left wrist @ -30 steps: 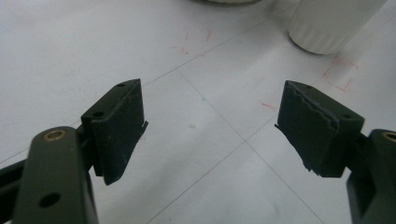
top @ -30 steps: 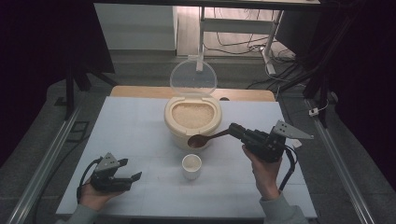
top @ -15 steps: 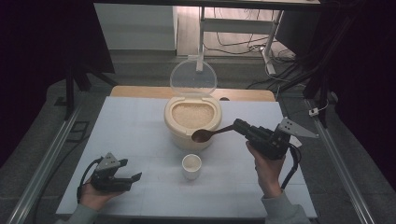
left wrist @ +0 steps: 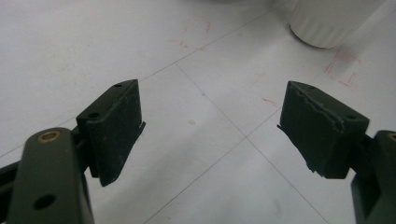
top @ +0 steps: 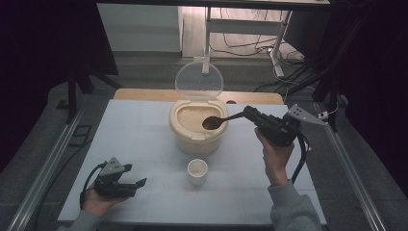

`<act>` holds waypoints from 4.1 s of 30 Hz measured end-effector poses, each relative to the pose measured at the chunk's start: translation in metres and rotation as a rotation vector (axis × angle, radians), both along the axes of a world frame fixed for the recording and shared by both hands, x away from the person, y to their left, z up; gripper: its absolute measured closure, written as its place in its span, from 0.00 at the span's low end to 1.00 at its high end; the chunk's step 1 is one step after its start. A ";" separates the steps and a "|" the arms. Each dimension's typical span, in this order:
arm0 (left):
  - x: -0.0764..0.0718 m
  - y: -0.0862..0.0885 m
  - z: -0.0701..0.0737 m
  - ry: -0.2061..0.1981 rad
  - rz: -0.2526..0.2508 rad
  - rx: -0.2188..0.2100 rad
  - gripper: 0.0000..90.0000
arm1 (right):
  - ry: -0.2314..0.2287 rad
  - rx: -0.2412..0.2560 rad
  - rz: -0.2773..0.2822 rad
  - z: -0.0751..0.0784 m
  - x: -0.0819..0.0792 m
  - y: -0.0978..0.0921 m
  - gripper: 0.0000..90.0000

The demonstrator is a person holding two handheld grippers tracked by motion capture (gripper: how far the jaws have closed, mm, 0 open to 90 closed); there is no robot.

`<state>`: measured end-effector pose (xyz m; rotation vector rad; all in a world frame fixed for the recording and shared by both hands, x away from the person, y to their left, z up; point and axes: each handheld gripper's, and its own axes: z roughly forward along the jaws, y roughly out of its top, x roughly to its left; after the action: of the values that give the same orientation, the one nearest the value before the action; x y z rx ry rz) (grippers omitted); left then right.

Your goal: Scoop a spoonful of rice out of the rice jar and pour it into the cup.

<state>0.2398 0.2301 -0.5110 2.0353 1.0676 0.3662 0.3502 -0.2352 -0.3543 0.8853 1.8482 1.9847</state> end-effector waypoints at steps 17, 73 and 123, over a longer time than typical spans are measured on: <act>0.001 -0.002 -0.002 0.008 -0.008 0.008 0.23 | 0.019 -0.114 -0.077 0.006 0.033 0.021 0.92; 0.002 -0.003 -0.002 0.005 -0.011 0.021 0.23 | 0.481 0.121 -0.125 -0.038 0.065 0.018 0.92; 0.003 -0.002 -0.004 0.004 -0.010 0.034 0.23 | 0.596 0.328 -0.069 -0.040 0.067 -0.010 0.92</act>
<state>0.2431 0.2279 -0.5146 2.0712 1.0600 0.3775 0.4169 -0.2450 -0.3943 1.7699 1.7364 2.1740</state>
